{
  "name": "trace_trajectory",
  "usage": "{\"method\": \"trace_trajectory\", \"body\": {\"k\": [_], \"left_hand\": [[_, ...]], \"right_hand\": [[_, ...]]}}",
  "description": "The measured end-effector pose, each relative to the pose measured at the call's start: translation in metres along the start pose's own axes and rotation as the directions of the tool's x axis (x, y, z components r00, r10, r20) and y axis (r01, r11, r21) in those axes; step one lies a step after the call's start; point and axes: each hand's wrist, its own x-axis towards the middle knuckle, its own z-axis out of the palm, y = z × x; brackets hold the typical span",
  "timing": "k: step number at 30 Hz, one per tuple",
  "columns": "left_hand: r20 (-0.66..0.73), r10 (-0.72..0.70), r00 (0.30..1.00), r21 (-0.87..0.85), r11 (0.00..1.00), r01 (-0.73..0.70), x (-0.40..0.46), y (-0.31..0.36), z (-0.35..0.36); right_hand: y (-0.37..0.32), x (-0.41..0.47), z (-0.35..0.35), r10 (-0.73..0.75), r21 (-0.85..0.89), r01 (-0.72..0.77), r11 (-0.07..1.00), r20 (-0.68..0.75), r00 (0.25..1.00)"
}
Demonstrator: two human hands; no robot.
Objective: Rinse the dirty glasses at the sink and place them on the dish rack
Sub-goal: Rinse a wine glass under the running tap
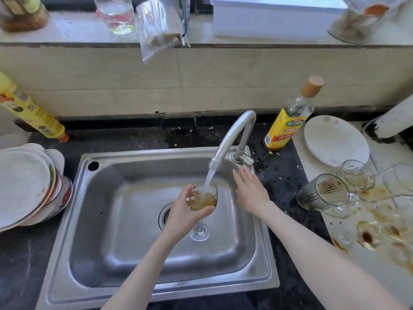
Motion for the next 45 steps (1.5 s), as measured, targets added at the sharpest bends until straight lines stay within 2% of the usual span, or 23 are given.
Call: {"method": "trace_trajectory", "body": {"k": [4, 6, 7, 8, 9, 10, 11, 12, 13, 16, 18, 19, 23, 27, 29, 31, 33, 35, 37, 40, 43, 45], "left_hand": [[0.024, -0.015, 1.0, -0.006, 1.0, 0.015, -0.005, -0.001, 0.003], [0.023, -0.02, 1.0, 0.013, 1.0, 0.02, -0.005, -0.001, 0.003], [0.014, -0.037, 0.999, 0.011, 0.999, 0.037, -0.005, 0.0, 0.003], [0.007, -0.073, 0.997, -0.016, 0.997, 0.073, -0.004, 0.001, 0.004], [0.011, -0.13, 0.991, -0.075, 0.989, 0.131, -0.003, 0.003, 0.005], [0.032, -0.199, 0.979, -0.153, 0.967, 0.202, -0.002, 0.004, 0.005], [0.073, -0.265, 0.962, -0.223, 0.935, 0.274, -0.001, 0.005, 0.005], [0.121, -0.313, 0.942, -0.272, 0.902, 0.335, 0.0, 0.006, 0.005], [0.164, -0.351, 0.922, -0.309, 0.869, 0.386, 0.0, 0.006, 0.004], [0.235, -0.449, 0.862, -0.429, 0.748, 0.507, 0.002, 0.001, 0.004], [0.248, -0.487, 0.838, -0.445, 0.711, 0.545, 0.004, -0.006, 0.004], [0.246, -0.493, 0.834, -0.43, 0.716, 0.55, 0.004, -0.009, 0.005], [0.221, -0.447, 0.867, -0.351, 0.793, 0.498, 0.001, -0.016, 0.005], [0.159, -0.345, 0.925, -0.333, 0.864, 0.379, -0.001, -0.016, 0.004], [0.117, -0.28, 0.953, -0.324, 0.897, 0.303, 0.0, -0.019, 0.003], [0.123, -0.198, 0.972, -0.351, 0.908, 0.23, 0.0, -0.018, 0.001], [0.16, -0.109, 0.981, -0.415, 0.894, 0.167, 0.002, -0.014, -0.002], [0.177, -0.055, 0.983, -0.446, 0.886, 0.129, 0.005, -0.011, -0.005], [0.144, -0.044, 0.989, -0.41, 0.906, 0.1, 0.006, -0.007, -0.004], [0.012, -0.085, 0.996, -0.311, 0.947, 0.085, -0.002, 0.0, 0.007], [-0.013, -0.094, 0.996, -0.316, 0.945, 0.085, -0.007, 0.005, 0.014], [0.027, -0.088, 0.996, -0.348, 0.933, 0.091, -0.003, 0.004, 0.01]], "right_hand": [[0.002, -0.006, -0.004, -0.013, 0.058, 0.009, 0.998, 0.072, 0.997], [-0.003, -0.018, -0.005, -0.043, 0.203, 0.04, 0.978, 0.013, 0.999], [-0.008, -0.025, -0.004, -0.024, 0.345, 0.032, 0.938, -0.026, 0.999], [-0.015, -0.033, -0.005, 0.027, 0.532, -0.01, 0.847, -0.023, 0.999], [-0.024, -0.041, -0.008, 0.08, 0.721, -0.092, 0.687, 0.05, 0.996], [-0.033, -0.048, -0.011, 0.089, 0.857, -0.194, 0.478, 0.173, 0.981], [-0.042, -0.054, -0.013, 0.05, 0.919, -0.287, 0.269, 0.285, 0.957], [-0.048, -0.058, -0.016, 0.0, 0.927, -0.349, 0.134, 0.352, 0.936], [-0.053, -0.061, -0.018, -0.043, 0.925, -0.369, 0.095, 0.374, 0.926], [-0.064, -0.067, -0.025, -0.063, 0.919, -0.367, 0.141, 0.379, 0.923], [-0.067, -0.068, -0.026, -0.087, 0.901, -0.417, 0.122, 0.428, 0.9], [-0.069, -0.068, -0.029, -0.1, 0.889, -0.44, 0.127, 0.453, 0.886], [-0.073, -0.061, -0.03, -0.072, 0.845, -0.466, 0.262, 0.499, 0.864], [-0.08, -0.055, -0.025, 0.022, 0.863, -0.426, 0.273, 0.437, 0.899], [-0.083, -0.053, -0.017, 0.082, 0.898, -0.384, 0.216, 0.375, 0.923], [-0.087, -0.054, -0.01, 0.082, 0.912, -0.4, 0.095, 0.394, 0.916], [-0.09, -0.056, -0.005, -0.026, 0.879, -0.472, -0.065, 0.471, 0.882], [-0.092, -0.055, -0.002, -0.095, 0.855, -0.498, -0.148, 0.489, 0.867], [-0.091, -0.053, -0.001, -0.057, 0.9, -0.427, -0.089, 0.423, 0.904], [-0.094, -0.053, -0.004, 0.032, 0.965, -0.262, 0.013, 0.261, 0.965], [-0.096, -0.053, -0.004, 0.096, 0.979, -0.199, -0.035, 0.202, 0.975], [-0.096, -0.053, -0.003, 0.062, 0.961, -0.268, -0.071, 0.272, 0.96]]}}
